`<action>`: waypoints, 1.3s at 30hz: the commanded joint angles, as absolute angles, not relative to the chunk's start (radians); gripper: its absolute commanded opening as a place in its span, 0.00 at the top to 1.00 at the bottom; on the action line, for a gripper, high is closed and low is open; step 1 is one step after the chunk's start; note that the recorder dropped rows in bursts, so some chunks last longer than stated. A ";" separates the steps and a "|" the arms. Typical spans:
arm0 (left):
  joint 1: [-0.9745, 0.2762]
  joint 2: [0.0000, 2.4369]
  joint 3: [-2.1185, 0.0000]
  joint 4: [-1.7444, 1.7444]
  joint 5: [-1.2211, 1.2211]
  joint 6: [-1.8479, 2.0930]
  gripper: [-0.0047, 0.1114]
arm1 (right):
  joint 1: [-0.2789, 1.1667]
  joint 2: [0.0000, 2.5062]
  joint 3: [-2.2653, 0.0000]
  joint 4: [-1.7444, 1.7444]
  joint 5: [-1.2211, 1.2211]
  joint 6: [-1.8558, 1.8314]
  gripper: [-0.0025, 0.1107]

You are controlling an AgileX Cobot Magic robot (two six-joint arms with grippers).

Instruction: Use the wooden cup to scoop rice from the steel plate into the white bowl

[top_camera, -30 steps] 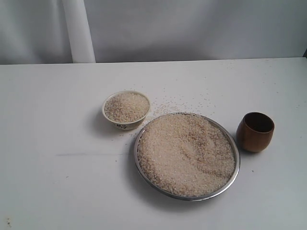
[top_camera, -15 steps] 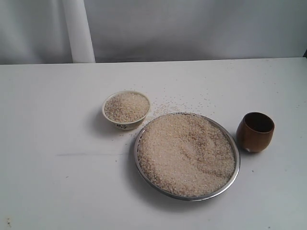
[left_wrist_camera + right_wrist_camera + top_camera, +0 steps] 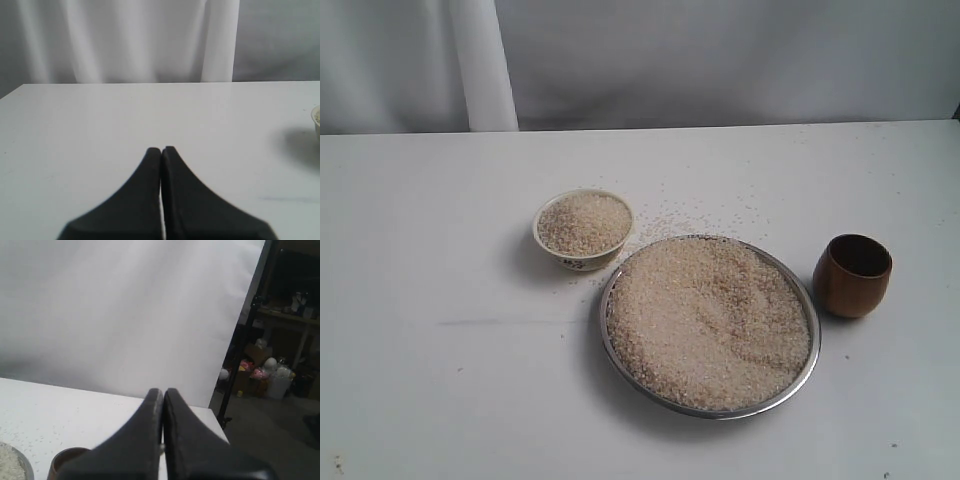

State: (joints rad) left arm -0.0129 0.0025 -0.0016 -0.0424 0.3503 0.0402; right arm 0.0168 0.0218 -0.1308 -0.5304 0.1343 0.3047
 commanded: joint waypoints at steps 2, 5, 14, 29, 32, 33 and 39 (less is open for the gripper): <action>-0.016 0.000 0.000 -0.042 0.345 0.036 0.96 | 0.010 0.015 -0.130 -0.298 0.148 0.099 0.98; -0.016 0.000 0.000 -0.042 0.345 0.036 0.96 | 0.010 0.008 -0.130 -0.236 0.199 0.086 0.98; -0.016 0.000 0.000 -0.042 0.345 0.036 0.96 | 0.010 0.000 -0.125 -0.278 0.289 0.070 0.98; -0.016 0.000 0.000 -0.042 0.345 0.036 0.96 | 0.002 0.000 -0.036 -0.136 0.300 0.052 0.98; -0.016 0.000 0.000 -0.042 0.345 0.036 0.96 | -0.033 0.000 0.000 -0.105 0.309 0.059 0.98; -0.016 0.000 0.000 -0.042 0.345 0.036 0.96 | -0.041 0.000 0.000 -0.105 0.348 0.059 0.98; -0.016 0.000 0.000 -0.042 0.345 0.036 0.96 | -0.047 0.000 0.000 -0.083 0.338 0.061 0.98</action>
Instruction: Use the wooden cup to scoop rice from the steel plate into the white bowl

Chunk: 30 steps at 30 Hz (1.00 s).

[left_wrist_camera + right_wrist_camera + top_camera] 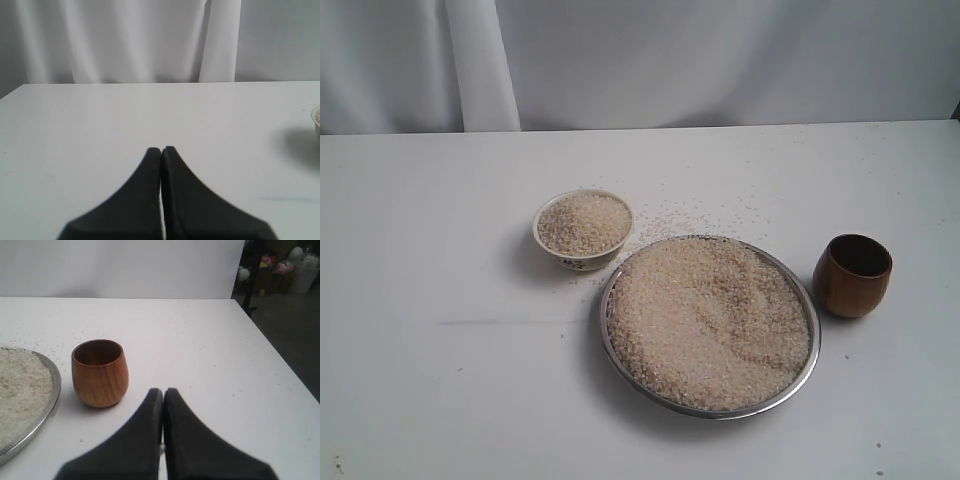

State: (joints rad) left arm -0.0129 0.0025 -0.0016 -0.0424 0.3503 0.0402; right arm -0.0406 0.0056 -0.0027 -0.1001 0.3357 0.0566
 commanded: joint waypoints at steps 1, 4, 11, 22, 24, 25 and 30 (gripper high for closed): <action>-0.016 0.000 0.000 -0.042 0.345 0.036 0.96 | -0.047 0.000 0.000 -0.071 0.336 0.061 0.98; -0.016 0.000 0.000 -0.042 0.345 0.036 0.96 | -0.047 0.000 0.000 -0.071 0.336 0.061 0.98; -0.016 0.000 0.000 -0.042 0.345 0.036 0.96 | -0.047 0.000 0.000 -0.071 0.336 0.061 0.98; -0.016 0.000 0.000 -0.042 0.345 0.036 0.96 | -0.047 0.000 0.000 -0.071 0.336 0.061 0.98; -0.016 0.000 0.000 -0.042 0.345 0.036 0.96 | -0.047 0.000 0.000 -0.071 0.336 0.061 0.98; -0.016 0.000 0.000 -0.042 0.345 0.036 0.96 | -0.047 0.000 0.000 -0.071 0.336 0.061 0.98; -0.016 0.000 0.000 -0.042 0.345 0.036 0.96 | -0.047 0.000 0.000 -0.071 0.336 0.061 0.98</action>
